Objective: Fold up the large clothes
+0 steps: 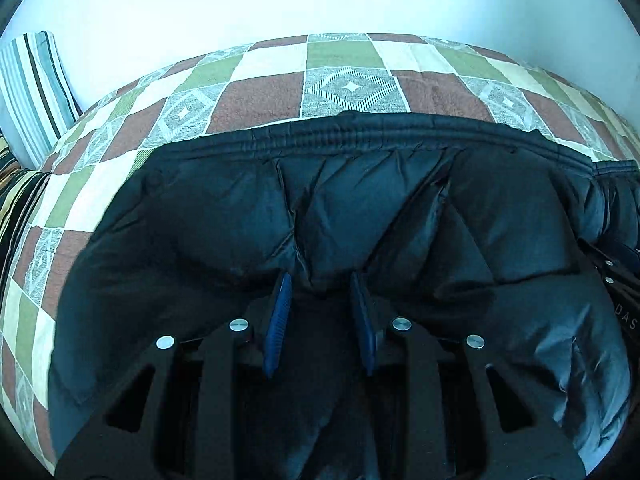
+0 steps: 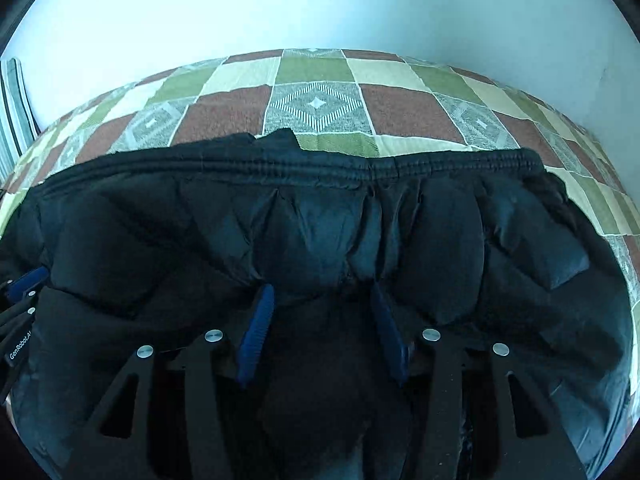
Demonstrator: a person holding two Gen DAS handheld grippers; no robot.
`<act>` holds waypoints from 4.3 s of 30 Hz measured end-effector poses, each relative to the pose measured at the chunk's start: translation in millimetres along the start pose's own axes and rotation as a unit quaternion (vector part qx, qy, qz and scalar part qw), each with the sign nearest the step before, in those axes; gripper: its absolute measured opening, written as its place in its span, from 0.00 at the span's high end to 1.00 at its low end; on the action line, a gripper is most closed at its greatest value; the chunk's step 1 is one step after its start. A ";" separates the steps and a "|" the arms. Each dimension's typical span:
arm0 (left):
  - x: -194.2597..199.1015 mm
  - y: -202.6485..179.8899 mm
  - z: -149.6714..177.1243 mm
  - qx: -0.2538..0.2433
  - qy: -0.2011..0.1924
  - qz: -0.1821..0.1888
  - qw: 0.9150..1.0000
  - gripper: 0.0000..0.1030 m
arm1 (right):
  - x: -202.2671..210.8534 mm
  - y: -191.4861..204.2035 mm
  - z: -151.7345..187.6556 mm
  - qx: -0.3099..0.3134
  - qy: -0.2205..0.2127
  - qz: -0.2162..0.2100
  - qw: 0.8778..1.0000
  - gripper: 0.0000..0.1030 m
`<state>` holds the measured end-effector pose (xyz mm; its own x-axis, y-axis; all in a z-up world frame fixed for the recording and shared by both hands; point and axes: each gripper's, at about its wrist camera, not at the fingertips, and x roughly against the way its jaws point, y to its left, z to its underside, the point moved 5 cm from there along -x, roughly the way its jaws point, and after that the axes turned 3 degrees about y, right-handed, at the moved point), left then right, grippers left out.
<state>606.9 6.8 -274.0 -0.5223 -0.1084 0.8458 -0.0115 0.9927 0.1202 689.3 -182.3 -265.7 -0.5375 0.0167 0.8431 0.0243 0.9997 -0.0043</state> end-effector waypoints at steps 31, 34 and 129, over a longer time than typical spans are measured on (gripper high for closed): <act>59.1 35.3 6.5 0.016 -0.062 -0.016 0.998 0.32 | 52.4 -20.9 4.7 -0.014 -0.056 0.007 0.998 0.33; 79.3 55.8 16.2 0.030 -0.070 -0.008 0.997 0.26 | 76.5 -40.7 10.8 -0.025 -0.068 -0.002 0.997 0.28; 227.5 315.4 286.5 0.239 -0.042 0.100 0.965 0.34 | 260.1 0.1 237.6 -0.028 -0.041 -0.131 0.990 0.54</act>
<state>240.2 310.4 -192.6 -0.6223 0.0726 0.7794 -0.2842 0.9068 -0.3115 349.3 -173.5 -174.2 -0.5980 -0.2391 0.7650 -0.0787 0.9674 0.2409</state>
